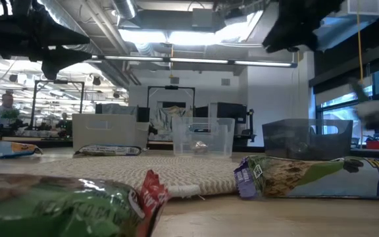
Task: Pick and place Granola Bars by type
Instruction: Put the blue granola bar into the gray bin
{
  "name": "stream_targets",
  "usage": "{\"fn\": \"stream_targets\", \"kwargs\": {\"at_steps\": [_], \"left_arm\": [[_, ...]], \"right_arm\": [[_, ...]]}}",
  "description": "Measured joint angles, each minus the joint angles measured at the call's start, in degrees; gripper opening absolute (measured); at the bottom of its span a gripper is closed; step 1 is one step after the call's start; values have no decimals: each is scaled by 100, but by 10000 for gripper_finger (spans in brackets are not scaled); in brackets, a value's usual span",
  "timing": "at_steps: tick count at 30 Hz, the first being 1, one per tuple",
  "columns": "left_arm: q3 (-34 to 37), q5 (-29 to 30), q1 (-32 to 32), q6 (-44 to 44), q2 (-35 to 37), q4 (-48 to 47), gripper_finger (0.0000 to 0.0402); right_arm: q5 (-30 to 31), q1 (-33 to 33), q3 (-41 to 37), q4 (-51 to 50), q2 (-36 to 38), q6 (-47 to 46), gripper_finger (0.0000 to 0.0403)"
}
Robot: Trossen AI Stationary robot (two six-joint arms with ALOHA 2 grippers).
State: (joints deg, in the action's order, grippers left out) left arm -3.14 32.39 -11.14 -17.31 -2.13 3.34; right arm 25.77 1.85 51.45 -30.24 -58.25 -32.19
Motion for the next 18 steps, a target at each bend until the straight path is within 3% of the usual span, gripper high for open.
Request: {"fn": "stream_targets", "kwargs": {"at_steps": [4,9,14,18], "left_arm": [[0,202,0,-367,0,8,258],[0,134,0,-884,0,92,279],[0,-129,6,-681,-10,560,280],[-101,-146,5,-504,-417,858,280]], "right_arm": [[184,107,-411,134,867,125,114],[180,116,-752,184,1600,94,114],[180,114,-809,177,1822,161,114],[180,108,-813,175,1828,385,114]]}}
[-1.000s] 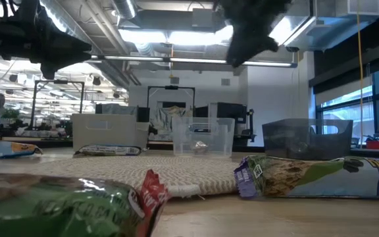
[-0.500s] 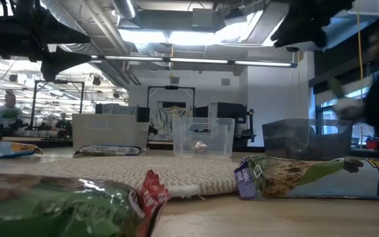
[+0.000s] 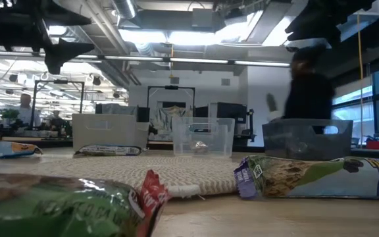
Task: Pick and place Granola Bars by type
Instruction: Put the blue granola bar into the gray bin
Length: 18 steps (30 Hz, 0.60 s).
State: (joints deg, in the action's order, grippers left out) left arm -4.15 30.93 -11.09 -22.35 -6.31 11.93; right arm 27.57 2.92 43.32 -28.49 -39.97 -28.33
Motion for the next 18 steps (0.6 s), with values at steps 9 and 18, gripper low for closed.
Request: {"fn": "stream_targets", "kwargs": {"at_steps": [9,18], "left_arm": [[-1743,-287,80,1226,-2643,-795,274],[-3992,-1391,950,2071,-5340,-3400,250]], "right_arm": [[125,-16,2,-28,0,37,114],[85,-18,2,-76,-5,-130,114]]}}
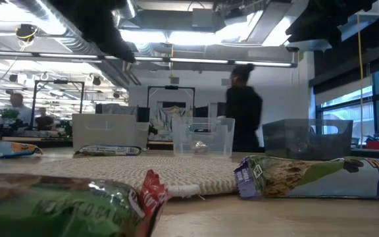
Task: Pick and place Granola Bars by type
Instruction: Put the blue granola bar into the gray bin
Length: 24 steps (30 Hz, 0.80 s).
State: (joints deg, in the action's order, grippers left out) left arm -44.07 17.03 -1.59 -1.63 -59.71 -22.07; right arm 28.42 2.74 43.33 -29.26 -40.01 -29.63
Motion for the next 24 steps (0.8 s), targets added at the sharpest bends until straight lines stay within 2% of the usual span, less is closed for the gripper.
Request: {"fn": "stream_targets", "kwargs": {"at_steps": [5,9,18,24], "left_arm": [[-541,-934,393,554,-1139,-67,243],[-778,-1256,544,956,-1906,-81,237],[-973,-1355,670,1337,-3068,-334,221],[-973,-939,705,1340,-3494,-391,214]], "right_arm": [[-4,0,0,-36,-27,-9,114],[-7,0,-2,-108,-105,-15,114],[-107,1,0,-317,-499,-186,114],[-114,2,-2,-339,-805,-219,114]]}}
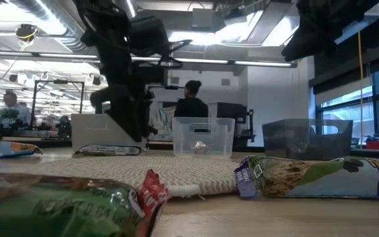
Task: Pick and place Granola Bars by type
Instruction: Put the blue granola bar into the gray bin
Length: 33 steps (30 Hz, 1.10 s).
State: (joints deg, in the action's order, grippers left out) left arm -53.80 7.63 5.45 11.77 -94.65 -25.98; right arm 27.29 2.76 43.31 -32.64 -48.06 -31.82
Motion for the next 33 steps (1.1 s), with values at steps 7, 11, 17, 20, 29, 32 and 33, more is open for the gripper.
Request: {"fn": "stream_targets", "kwargs": {"at_steps": [7,11,17,20,29,32,33], "left_arm": [[0,20,4,-54,-403,-32,212],[-16,1,2,-66,-500,-47,206],[-19,-99,1,-66,-524,-79,168],[-15,-240,7,-68,-527,-76,145],[-11,-291,2,-222,-528,-80,111],[-46,-307,2,-396,-510,-153,110],[-101,-316,1,-451,-518,-232,110]], "right_arm": [[-17,0,2,-1,-181,-80,114],[-39,0,2,-4,-183,-80,114],[-42,0,2,-2,-183,-78,114],[-42,0,2,-4,-183,-78,114],[-42,0,2,-3,-181,-60,114],[-42,0,2,-4,-181,-54,114],[-42,0,2,-9,-181,-52,114]]}}
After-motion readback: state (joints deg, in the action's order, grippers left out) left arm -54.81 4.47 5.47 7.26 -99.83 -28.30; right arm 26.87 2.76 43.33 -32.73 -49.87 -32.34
